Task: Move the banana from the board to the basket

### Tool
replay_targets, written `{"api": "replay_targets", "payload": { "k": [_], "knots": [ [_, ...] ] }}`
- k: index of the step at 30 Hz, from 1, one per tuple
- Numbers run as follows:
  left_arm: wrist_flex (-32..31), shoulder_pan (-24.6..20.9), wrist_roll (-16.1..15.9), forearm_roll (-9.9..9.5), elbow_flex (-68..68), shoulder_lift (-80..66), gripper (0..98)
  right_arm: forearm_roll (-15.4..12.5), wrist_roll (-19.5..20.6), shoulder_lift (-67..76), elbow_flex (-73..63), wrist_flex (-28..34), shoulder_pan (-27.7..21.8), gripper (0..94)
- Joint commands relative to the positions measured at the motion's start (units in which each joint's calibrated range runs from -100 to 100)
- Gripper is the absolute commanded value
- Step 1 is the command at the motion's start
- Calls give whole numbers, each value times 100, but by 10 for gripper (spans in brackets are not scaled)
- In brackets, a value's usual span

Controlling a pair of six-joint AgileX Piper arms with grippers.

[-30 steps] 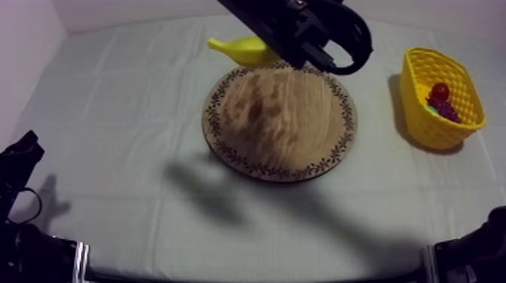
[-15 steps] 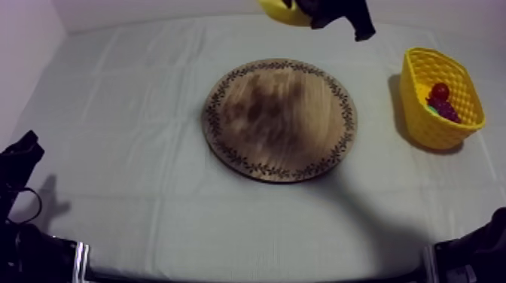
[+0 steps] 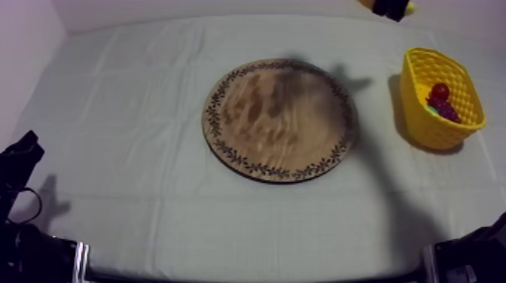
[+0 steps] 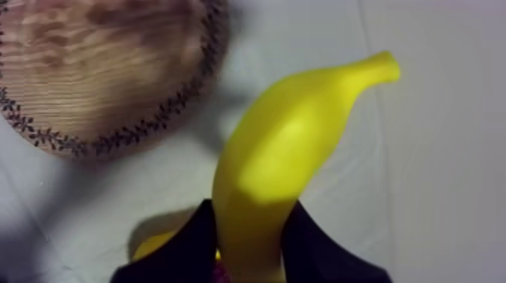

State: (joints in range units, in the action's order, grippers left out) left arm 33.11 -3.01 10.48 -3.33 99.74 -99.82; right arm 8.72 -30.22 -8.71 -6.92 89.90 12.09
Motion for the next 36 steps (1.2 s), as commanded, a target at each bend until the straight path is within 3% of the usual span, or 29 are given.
{"api": "replay_targets", "payload": {
  "k": [1,14,26,36],
  "knots": [
    [4,1,3,-2,3,0,1,25,320,29,54,45,-241,179],
    [4,1,0,-2,3,0,1,0,1148,236,254,588,-1088,160],
    [4,1,3,-2,3,0,1,-60,1146,623,819,680,-1910,134],
    [4,1,4,-2,3,0,1,-83,1123,777,1151,703,-2058,125]
  ]
}}
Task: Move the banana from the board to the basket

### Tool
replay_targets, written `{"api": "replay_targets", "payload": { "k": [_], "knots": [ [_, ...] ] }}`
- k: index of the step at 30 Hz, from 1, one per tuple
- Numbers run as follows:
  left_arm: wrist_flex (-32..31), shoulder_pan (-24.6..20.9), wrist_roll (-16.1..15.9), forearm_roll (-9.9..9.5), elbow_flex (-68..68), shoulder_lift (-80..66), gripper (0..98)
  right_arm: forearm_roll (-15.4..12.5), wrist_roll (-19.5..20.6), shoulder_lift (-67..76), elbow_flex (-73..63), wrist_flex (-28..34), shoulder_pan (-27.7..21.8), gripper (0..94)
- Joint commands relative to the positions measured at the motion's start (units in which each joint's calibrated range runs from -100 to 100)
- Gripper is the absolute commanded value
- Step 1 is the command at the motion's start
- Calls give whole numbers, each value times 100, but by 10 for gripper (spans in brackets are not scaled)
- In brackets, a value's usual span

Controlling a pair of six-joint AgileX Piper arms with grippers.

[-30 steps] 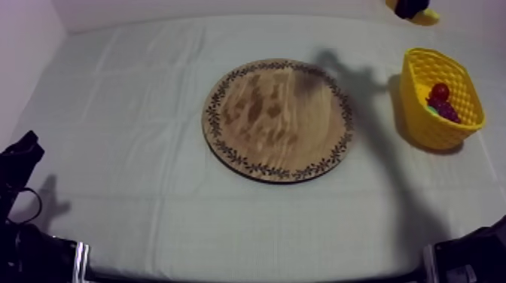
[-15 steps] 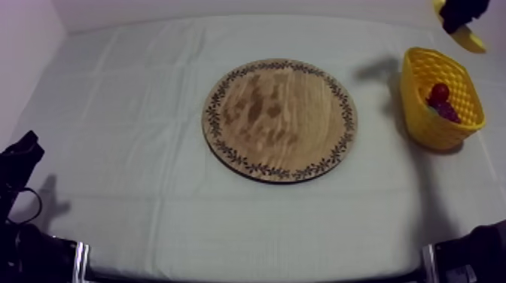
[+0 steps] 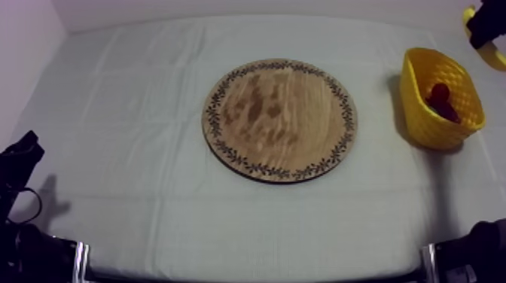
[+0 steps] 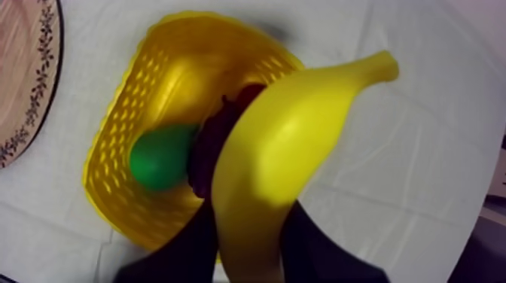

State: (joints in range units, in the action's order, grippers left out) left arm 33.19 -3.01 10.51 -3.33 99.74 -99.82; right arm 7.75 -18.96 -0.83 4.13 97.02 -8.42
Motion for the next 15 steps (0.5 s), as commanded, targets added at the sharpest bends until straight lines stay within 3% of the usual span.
{"api": "replay_targets", "payload": {
  "k": [1,15],
  "knots": [
    [-4,1,0,-2,3,0,1,13,-1,-29,90,-16,-12,124],
    [-4,1,-4,-2,3,0,1,-35,106,-542,940,-351,41,134]
  ]
}}
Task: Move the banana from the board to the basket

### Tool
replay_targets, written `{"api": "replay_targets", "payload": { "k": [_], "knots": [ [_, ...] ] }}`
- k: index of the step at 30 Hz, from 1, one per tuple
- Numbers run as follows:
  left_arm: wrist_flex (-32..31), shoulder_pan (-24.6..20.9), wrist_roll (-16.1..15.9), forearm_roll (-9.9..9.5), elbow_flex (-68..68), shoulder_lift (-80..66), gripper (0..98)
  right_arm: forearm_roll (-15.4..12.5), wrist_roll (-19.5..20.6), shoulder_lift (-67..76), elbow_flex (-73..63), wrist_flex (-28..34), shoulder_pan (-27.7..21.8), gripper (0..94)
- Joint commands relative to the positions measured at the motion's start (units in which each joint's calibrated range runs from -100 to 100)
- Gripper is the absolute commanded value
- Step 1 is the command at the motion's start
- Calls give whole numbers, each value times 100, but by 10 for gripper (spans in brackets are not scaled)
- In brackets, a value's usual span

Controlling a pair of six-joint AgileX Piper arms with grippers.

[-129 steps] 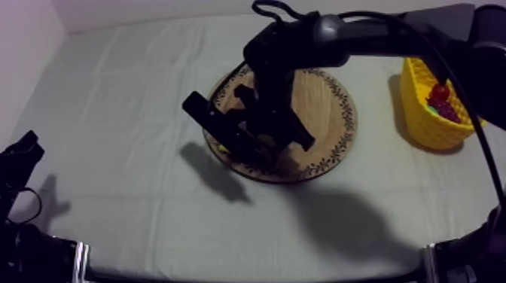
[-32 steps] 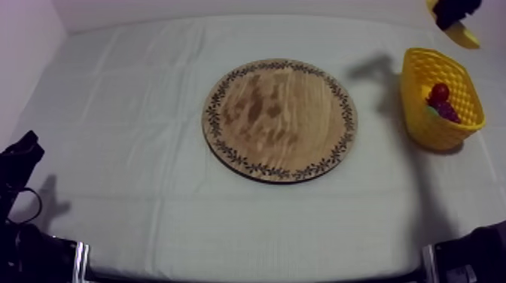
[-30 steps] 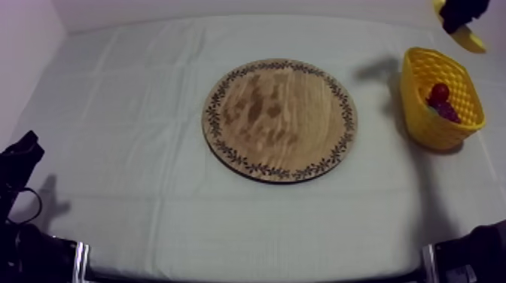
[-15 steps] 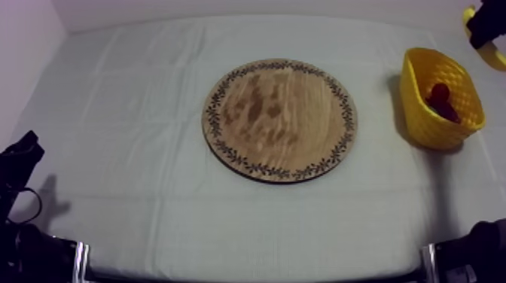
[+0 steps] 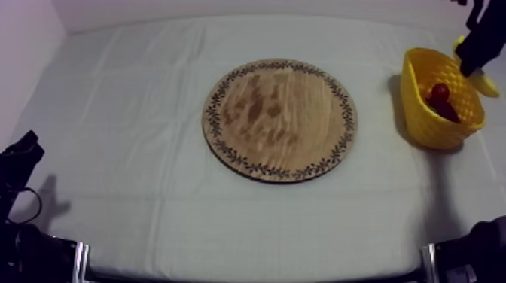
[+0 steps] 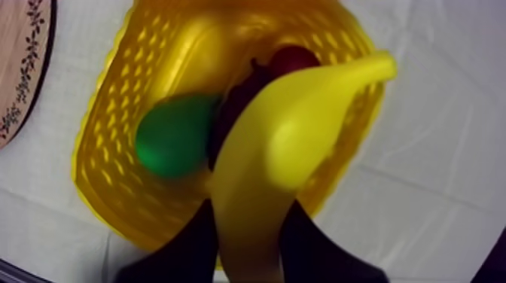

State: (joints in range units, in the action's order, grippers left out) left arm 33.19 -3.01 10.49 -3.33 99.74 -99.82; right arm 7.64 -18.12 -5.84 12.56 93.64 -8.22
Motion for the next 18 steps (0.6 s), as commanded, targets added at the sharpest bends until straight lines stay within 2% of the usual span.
{"api": "replay_targets", "payload": {
  "k": [1,14,18],
  "knots": [
    [-4,1,-1,-2,3,0,1,-32,36,-82,166,-48,46,133],
    [-4,1,-1,-2,3,0,1,-166,272,-802,590,-661,217,146],
    [-4,1,-1,-2,3,0,1,-177,282,-941,551,-780,212,250]
  ]
}}
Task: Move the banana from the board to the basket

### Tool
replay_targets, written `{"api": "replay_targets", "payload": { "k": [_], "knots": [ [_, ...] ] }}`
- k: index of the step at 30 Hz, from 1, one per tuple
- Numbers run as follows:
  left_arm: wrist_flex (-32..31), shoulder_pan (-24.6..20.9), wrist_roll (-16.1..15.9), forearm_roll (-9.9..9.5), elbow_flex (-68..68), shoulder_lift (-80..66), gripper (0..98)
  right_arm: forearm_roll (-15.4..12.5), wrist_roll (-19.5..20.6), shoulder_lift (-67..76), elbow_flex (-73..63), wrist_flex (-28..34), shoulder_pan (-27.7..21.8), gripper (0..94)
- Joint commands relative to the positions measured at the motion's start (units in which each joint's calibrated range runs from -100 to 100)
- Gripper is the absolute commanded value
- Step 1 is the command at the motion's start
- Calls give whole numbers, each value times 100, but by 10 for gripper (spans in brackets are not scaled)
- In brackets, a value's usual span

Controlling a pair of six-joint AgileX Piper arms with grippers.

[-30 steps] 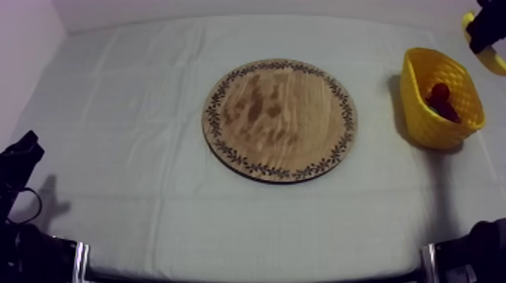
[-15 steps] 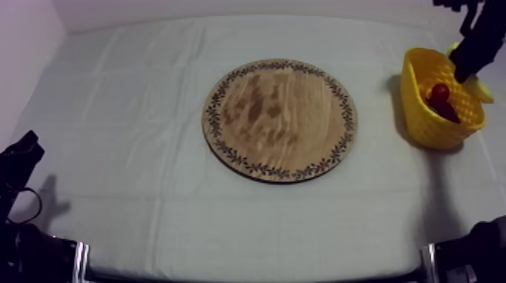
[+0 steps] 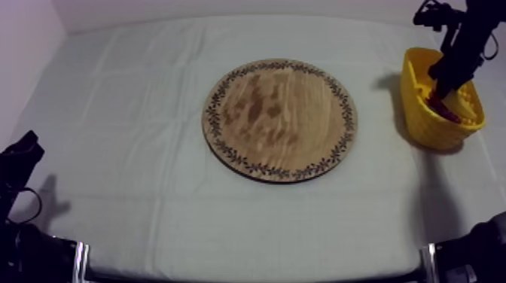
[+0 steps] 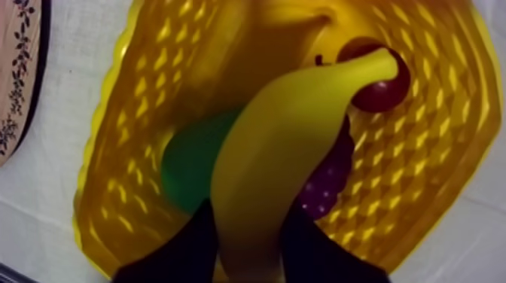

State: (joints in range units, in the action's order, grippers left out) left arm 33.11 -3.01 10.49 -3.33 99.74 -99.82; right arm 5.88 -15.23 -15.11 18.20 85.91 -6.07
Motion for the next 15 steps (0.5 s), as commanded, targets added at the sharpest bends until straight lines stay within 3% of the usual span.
{"api": "replay_targets", "payload": {
  "k": [1,9,15],
  "knots": [
    [3,1,0,-2,3,0,1,-2,-9,-31,-23,-28,-5,294],
    [3,1,2,-2,3,0,1,15,-1,-107,-65,-128,21,621],
    [3,1,4,-2,3,0,1,22,4,-77,-60,-179,40,769]
  ]
}}
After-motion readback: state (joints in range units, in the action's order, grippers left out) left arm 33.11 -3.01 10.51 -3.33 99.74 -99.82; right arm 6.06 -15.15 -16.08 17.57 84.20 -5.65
